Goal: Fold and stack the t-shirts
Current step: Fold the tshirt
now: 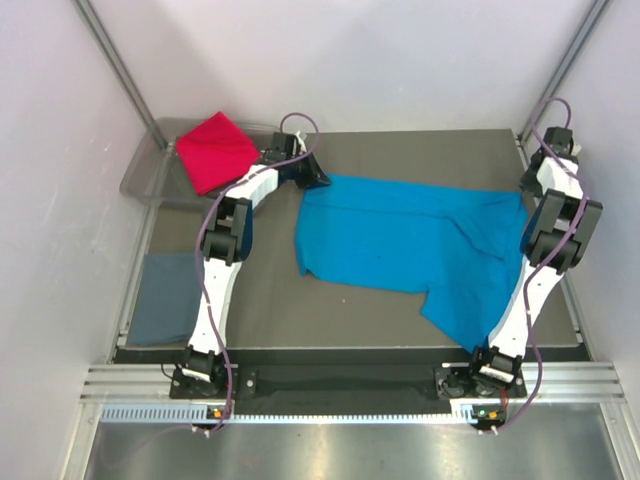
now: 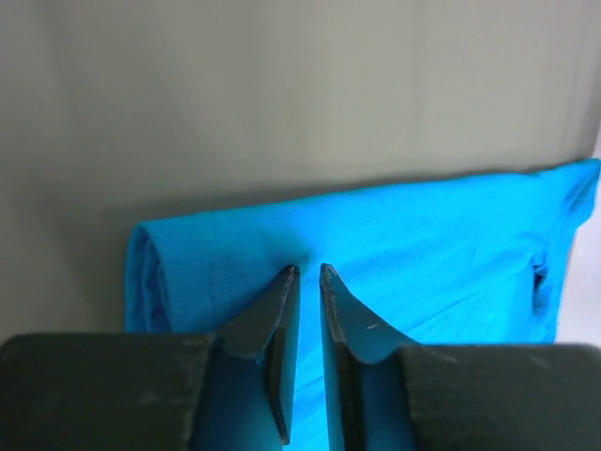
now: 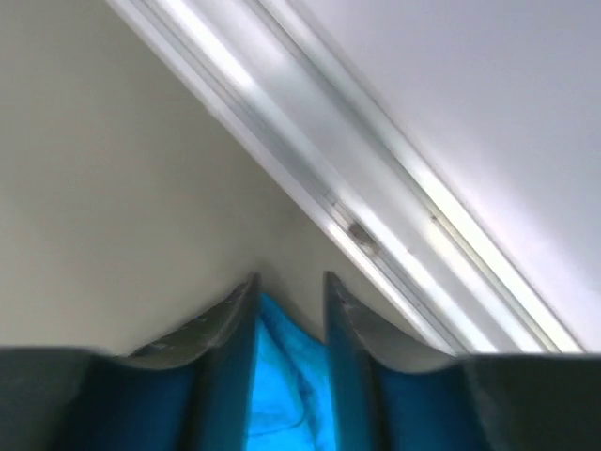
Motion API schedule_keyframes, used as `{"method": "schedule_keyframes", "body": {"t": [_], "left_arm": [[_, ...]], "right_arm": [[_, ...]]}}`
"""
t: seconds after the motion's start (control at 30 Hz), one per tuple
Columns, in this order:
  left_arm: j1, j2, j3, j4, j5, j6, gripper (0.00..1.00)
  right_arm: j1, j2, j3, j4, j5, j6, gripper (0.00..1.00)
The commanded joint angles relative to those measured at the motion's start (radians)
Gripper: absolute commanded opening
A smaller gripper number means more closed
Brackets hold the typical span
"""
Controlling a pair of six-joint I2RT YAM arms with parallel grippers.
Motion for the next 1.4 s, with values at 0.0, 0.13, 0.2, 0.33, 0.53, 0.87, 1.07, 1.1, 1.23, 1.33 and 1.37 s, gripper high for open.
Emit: {"method": "schedule_keyframes", "body": {"t": [0.0, 0.13, 0.2, 0.33, 0.53, 0.87, 1.07, 1.1, 1.23, 1.33, 1.37], "left_arm": [[-0.01, -0.041, -0.008, -0.077, -0.072, 0.085, 0.23], [-0.028, -0.217, -0.083, -0.08, -0.04, 0.077, 0.27], [-0.051, -0.28, -0.13, -0.1, -0.044, 0.08, 0.27], [-0.1, -0.53, -0.285, -0.155, -0.093, 0.114, 0.27], [-0.162, -0.926, -0.673, -0.183, -0.132, 0.114, 0.27], [-0.166, -1.233, -1.011, -0.206, -0.065, 0.094, 0.27], [-0.165, -1.132, -0.98, -0.182, 0.023, 0.128, 0.26], [-0.165, -1.101, -0.973, -0.178, 0.025, 0.146, 0.26], [-0.148, -1.023, -0.893, -0.229, 0.054, 0.203, 0.25], [-0.118, -0.975, -0.815, -0.306, 0.068, 0.249, 0.24], [-0.11, -0.969, -0.803, -0.313, 0.072, 0.255, 0.24]], "right_arm": [[0.008, -0.02, 0.138, -0.13, 0.097, -0.041, 0.41], [0.029, -0.142, 0.091, -0.172, 0.137, -0.023, 0.57], [0.049, -0.222, 0.061, -0.191, 0.15, -0.015, 0.65], [0.133, -0.348, -0.043, -0.211, 0.119, -0.012, 0.7], [0.247, -0.596, -0.369, -0.102, -0.033, 0.054, 0.73], [0.333, -0.873, -0.856, 0.052, -0.13, 0.131, 0.51], [0.333, -0.868, -0.966, 0.068, -0.081, 0.12, 0.41], [0.333, -0.862, -0.974, 0.082, -0.076, 0.128, 0.39], [0.331, -0.821, -0.983, 0.117, -0.048, 0.171, 0.35], [0.331, -0.778, -0.963, 0.134, -0.019, 0.201, 0.3], [0.331, -0.755, -0.959, 0.147, -0.015, 0.216, 0.3]]}}
